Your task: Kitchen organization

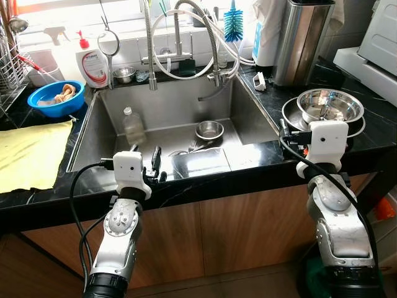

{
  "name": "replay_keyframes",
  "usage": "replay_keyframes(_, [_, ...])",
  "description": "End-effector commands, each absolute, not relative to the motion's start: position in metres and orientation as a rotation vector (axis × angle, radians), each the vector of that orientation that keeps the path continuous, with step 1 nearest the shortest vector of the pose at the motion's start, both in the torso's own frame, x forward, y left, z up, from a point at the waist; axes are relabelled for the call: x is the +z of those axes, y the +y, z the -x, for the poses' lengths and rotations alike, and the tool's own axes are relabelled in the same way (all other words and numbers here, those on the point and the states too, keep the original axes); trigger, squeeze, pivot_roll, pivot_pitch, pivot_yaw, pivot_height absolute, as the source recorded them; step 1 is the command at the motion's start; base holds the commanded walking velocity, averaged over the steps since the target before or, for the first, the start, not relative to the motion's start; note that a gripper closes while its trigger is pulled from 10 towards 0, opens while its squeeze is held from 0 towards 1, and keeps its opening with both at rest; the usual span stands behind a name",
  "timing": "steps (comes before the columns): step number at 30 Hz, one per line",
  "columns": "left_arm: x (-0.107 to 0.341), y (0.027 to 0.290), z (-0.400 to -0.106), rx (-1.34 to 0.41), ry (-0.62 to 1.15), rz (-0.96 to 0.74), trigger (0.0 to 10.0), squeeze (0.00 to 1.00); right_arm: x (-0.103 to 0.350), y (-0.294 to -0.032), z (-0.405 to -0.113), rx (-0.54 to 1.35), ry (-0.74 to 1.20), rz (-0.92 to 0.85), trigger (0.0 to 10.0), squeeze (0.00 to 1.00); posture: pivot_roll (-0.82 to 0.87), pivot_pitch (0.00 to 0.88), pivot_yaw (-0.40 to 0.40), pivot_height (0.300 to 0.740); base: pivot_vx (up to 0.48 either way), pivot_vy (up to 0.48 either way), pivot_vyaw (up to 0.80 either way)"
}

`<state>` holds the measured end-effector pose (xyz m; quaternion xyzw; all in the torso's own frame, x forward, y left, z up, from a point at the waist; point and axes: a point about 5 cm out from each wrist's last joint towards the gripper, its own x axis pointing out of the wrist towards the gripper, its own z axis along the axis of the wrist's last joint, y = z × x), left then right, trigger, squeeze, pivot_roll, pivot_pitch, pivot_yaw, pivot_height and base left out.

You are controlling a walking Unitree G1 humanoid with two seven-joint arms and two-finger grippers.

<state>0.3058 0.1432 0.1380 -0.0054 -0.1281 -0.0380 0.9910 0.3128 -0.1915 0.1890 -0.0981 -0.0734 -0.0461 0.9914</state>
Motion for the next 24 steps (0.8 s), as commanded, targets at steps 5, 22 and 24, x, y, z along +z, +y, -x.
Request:
replay_keyframes(5, [0.138,0.148,-0.306,-0.06,-0.254,-0.017,10.0,0.0,0.189,-0.191,-0.315,-0.096,-0.141,0.192,10.0,0.0,-0.18,0.0,0.081,0.74,0.0,0.0,0.0])
replay_keyframes(22, [0.138,0.148,-0.306,-0.057,-0.258,-0.016,10.0,0.0,0.185,-0.203,-0.318,-0.191,-0.098,0.21,10.0,0.0,-0.18,0.0,0.079,0.74,0.0,0.0,0.0])
replay_keyframes(24, [0.138,0.148,-0.306,-0.057,-0.258,-0.016,10.0,0.0,0.184,-0.204,-0.318,-0.199,-0.091,0.209,10.0,0.0,-0.18,0.0,0.079,0.74,0.0,0.0,0.0])
